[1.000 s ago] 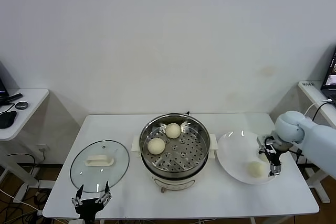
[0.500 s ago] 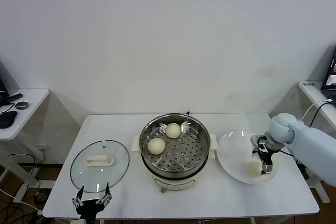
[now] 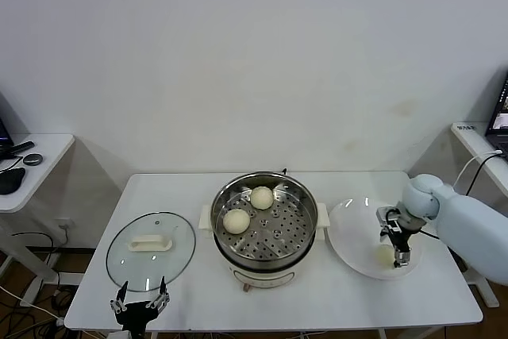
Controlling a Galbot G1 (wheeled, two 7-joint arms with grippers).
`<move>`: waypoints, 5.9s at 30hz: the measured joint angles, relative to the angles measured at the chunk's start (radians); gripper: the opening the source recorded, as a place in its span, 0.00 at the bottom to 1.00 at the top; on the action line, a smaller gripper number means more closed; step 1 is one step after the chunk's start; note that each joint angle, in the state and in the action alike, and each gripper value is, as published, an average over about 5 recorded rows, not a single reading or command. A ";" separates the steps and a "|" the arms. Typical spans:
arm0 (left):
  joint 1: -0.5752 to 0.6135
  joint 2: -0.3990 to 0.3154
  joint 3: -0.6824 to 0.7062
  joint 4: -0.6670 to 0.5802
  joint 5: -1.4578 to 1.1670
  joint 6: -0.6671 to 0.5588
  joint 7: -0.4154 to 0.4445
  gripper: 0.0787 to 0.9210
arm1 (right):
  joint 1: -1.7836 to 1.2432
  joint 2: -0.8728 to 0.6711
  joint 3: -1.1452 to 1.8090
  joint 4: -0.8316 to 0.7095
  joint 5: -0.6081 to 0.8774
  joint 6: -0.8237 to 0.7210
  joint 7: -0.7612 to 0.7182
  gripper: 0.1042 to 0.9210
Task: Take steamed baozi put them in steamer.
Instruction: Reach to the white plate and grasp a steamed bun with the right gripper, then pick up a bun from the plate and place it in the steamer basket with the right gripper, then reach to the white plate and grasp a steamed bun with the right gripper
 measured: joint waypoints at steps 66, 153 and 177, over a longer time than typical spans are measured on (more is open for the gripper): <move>-0.009 0.006 0.043 -0.033 0.002 -0.040 -0.045 0.88 | 0.831 0.270 -0.515 0.300 0.578 -0.080 0.009 0.52; -0.035 0.001 0.038 -0.008 -0.008 -0.041 -0.038 0.88 | 0.703 0.185 -0.473 0.328 0.398 0.322 0.212 0.88; -0.034 0.008 0.022 -0.005 -0.014 -0.029 -0.024 0.88 | 0.499 -0.140 -0.248 0.128 0.371 -0.233 0.030 0.88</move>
